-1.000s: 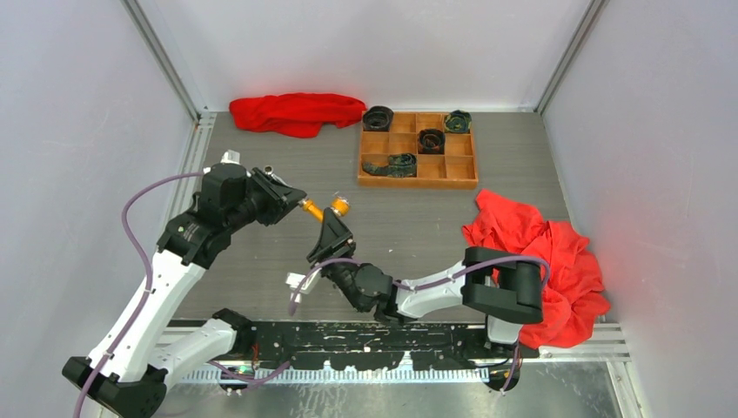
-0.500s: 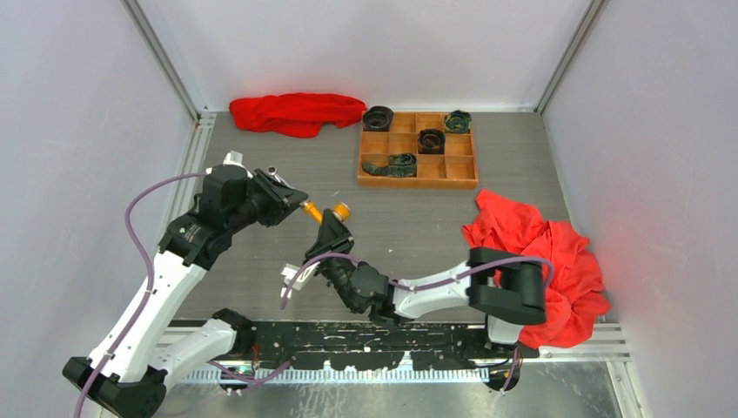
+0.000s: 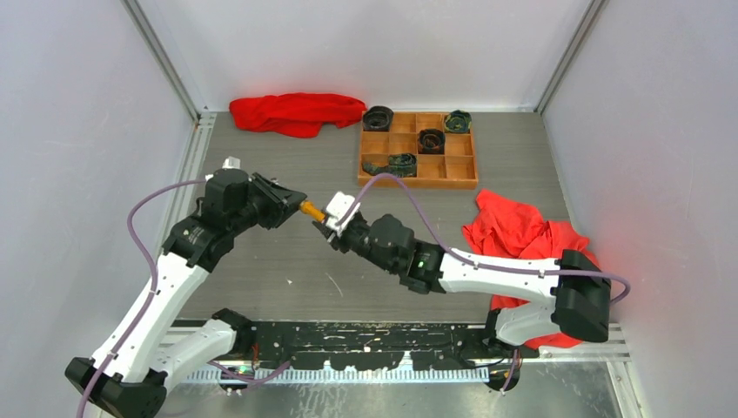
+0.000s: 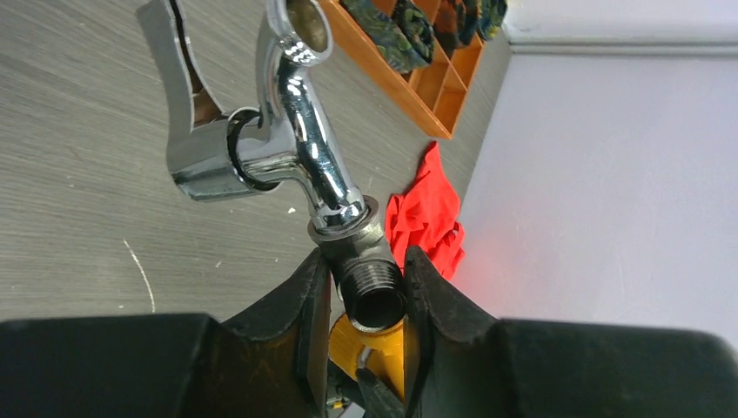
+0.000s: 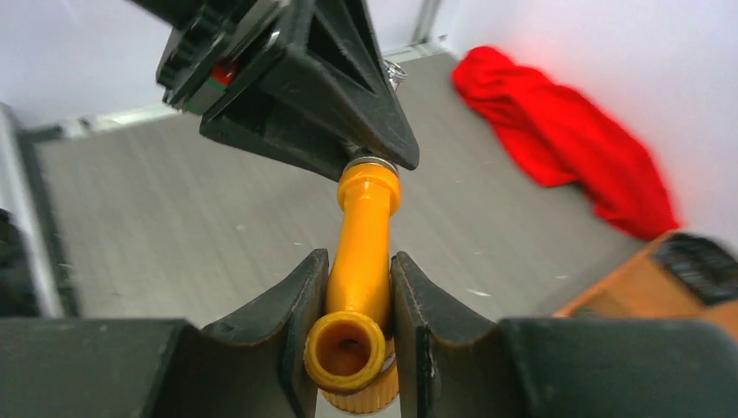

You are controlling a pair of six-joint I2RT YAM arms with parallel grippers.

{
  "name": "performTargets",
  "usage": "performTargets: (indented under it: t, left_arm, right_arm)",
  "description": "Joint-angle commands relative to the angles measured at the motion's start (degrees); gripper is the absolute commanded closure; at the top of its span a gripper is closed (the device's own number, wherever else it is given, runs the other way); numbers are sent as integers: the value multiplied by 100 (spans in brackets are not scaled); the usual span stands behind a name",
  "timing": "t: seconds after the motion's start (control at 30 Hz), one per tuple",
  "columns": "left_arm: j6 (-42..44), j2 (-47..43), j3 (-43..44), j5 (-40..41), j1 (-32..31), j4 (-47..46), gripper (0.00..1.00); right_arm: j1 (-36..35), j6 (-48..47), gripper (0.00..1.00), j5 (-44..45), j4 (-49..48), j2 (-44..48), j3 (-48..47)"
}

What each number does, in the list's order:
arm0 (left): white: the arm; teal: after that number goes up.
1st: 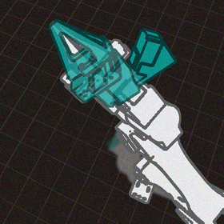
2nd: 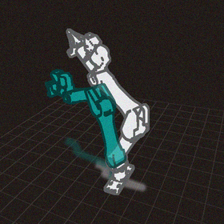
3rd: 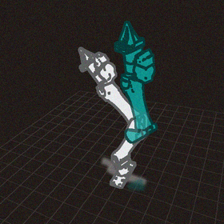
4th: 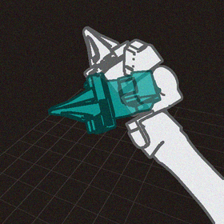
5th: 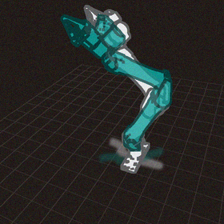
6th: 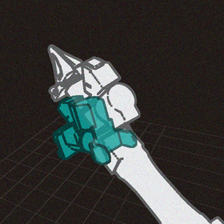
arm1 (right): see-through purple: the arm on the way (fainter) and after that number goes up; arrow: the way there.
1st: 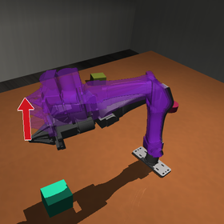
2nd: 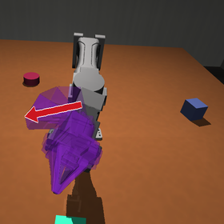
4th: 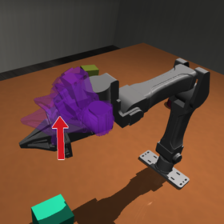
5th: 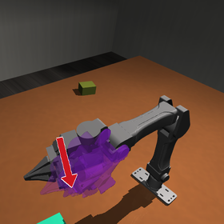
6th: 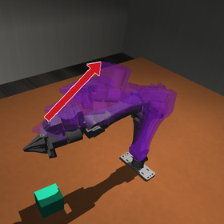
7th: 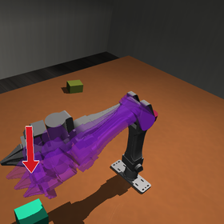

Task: Install the water faucets

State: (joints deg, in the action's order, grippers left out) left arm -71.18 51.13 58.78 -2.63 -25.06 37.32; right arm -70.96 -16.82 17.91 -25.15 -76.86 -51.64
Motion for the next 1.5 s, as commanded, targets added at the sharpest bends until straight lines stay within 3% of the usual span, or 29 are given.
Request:
performTargets:
  t: [0.0, 0.27, 0.43, 0.57, 0.73, 1.07, 1.3, 1.47]
  left_arm:
    - [149, -174, 37, -342, -70, -980, 100]
    - [130, -296, -67, -267, -69, -1056, 100]
    - [133, -346, -120, -193, -71, -1077, 100]
    - [135, -363, -142, -154, -71, -1084, 100]
    - [365, -267, 9, -193, -74, -1069, 100]
    - [587, -282, 37, -188, -69, -1107, 100]
    - [790, -316, 56, -278, -70, -978, 100]
    - [798, -319, -114, -243, -69, -980, 100]
  right_arm:
    - [609, 3518, 99, -2359, -746, 114, -163]
    - [1763, 7477, 99, -4208, -3045, -537, 283]
    - [1887, 8872, 99, -4709, -4032, -1168, 234]
    - [1886, 9013, 99, -4706, -4123, -1325, 267]
    - [1991, 8570, 99, -4409, -3318, -1014, 465]
    - [2521, 8831, 99, -4157, -3659, -785, 1324]
    - [2915, 8573, 99, -4156, -3701, -1435, 1457]
    - [3004, 9483, 99, -4123, -5339, -2549, 1440]
